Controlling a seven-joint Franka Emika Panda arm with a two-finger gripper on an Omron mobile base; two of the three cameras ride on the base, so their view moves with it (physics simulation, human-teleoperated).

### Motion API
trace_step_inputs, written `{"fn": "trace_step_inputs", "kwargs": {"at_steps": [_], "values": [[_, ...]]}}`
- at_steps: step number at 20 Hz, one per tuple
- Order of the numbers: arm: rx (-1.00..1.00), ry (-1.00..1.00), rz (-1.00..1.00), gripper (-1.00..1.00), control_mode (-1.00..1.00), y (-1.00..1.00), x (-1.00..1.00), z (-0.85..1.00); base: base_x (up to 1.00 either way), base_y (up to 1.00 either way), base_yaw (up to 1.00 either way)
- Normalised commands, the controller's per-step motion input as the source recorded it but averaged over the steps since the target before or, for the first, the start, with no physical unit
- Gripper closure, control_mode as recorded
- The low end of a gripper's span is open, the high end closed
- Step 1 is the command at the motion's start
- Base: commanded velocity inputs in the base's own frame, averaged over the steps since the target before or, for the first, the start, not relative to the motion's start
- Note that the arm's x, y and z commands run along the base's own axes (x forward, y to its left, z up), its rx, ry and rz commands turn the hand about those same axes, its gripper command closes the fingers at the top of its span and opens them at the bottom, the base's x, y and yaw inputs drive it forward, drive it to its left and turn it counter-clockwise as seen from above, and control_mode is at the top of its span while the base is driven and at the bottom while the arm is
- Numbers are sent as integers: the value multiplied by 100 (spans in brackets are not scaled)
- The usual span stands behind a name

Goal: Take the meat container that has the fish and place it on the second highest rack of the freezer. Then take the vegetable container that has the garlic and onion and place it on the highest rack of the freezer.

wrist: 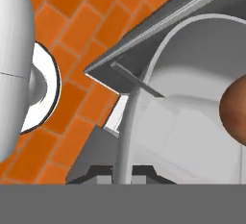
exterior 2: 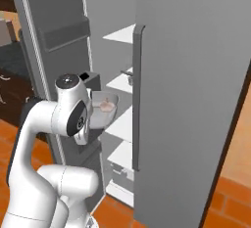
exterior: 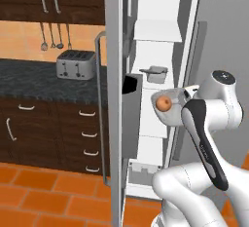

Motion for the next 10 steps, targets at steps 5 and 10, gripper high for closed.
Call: {"fn": "trace_step_inputs", "kwargs": {"at_steps": [5, 10], "values": [[0, 0, 0, 100, 100, 0, 0, 0, 19, -8, 32], [0, 0, 0, 100, 100, 0, 0, 0, 43, -45, 0]]}}
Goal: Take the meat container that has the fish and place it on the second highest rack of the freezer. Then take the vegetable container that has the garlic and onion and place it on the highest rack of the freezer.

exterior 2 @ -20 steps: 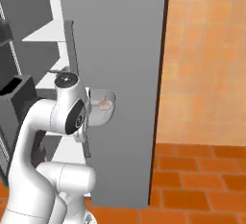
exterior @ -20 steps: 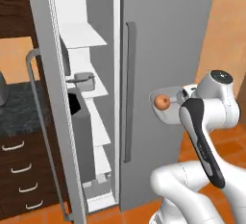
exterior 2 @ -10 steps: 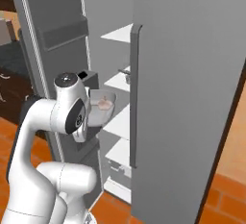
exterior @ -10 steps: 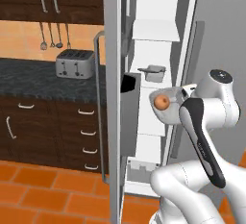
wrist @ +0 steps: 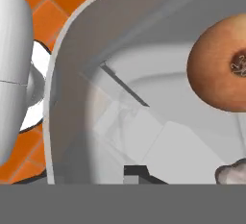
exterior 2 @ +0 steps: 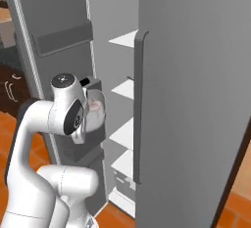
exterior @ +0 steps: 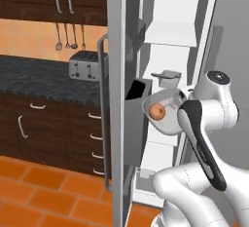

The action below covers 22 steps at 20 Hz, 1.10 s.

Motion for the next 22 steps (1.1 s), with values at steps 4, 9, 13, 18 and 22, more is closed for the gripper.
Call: {"fn": "trace_step_inputs", "kwargs": {"at_steps": [4, 9, 13, 18, 22], "values": [[0, 0, 0, 100, 100, 0, 0, 0, 14, -39, 0], [0, 0, 0, 100, 100, 0, 0, 0, -9, -26, 0], [0, 0, 0, 100, 100, 0, 0, 0, -32, -36, 0], [0, 0, 0, 100, 100, 0, 0, 0, -33, -33, 0], [0, 0, 0, 100, 100, 0, 0, 0, 0, 22, 0]]}}
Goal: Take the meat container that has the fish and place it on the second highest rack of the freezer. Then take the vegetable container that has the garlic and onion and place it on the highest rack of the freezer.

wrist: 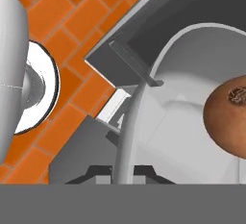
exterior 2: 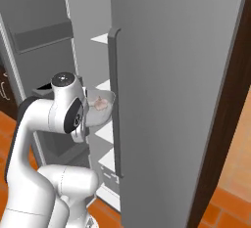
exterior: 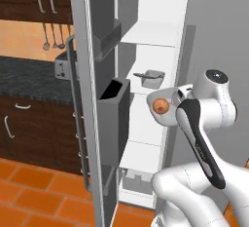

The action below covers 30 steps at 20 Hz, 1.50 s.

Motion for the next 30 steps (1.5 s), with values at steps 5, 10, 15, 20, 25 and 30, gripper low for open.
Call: {"fn": "trace_step_inputs", "kwargs": {"at_steps": [5, 10, 15, 20, 25, 30], "values": [[0, 0, 0, 100, 100, 0, 0, 0, 1, 33, -1], [0, 0, 0, 100, 100, 0, 0, 0, 22, 37, -4], [0, 0, 0, 100, 100, 0, 0, 0, 50, 18, -1], [0, 0, 0, 100, 100, 0, 0, 0, 41, -14, -10], [0, 0, 0, 100, 100, 0, 0, 0, 35, 13, -4], [0, 0, 0, 100, 100, 0, 0, 0, 21, 18, 0]]}}
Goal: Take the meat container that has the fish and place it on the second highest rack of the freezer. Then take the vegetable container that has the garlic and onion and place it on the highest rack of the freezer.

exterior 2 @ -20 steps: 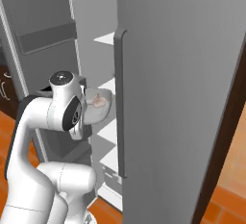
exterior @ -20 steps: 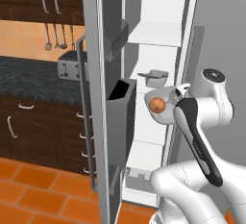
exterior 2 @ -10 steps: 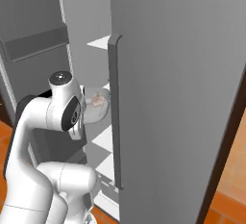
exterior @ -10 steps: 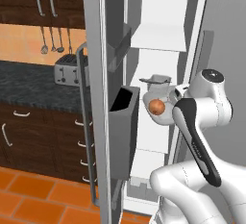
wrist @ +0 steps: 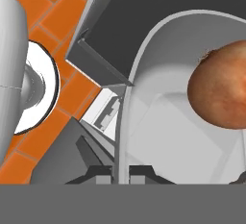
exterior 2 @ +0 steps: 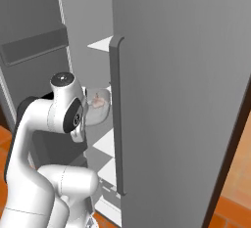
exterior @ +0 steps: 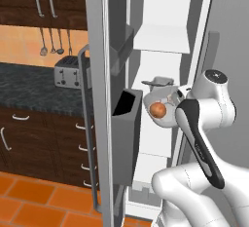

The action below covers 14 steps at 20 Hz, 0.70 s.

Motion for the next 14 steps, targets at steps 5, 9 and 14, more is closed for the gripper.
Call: {"fn": "trace_step_inputs", "kwargs": {"at_steps": [5, 9, 14], "values": [[0, 0, 0, 100, 100, 0, 0, 0, 8, 11, 0], [0, 0, 0, 100, 100, 0, 0, 0, 0, 0, 0], [0, -8, -2, 100, -100, 2, -24, 11, 0, 0, 0]]}}
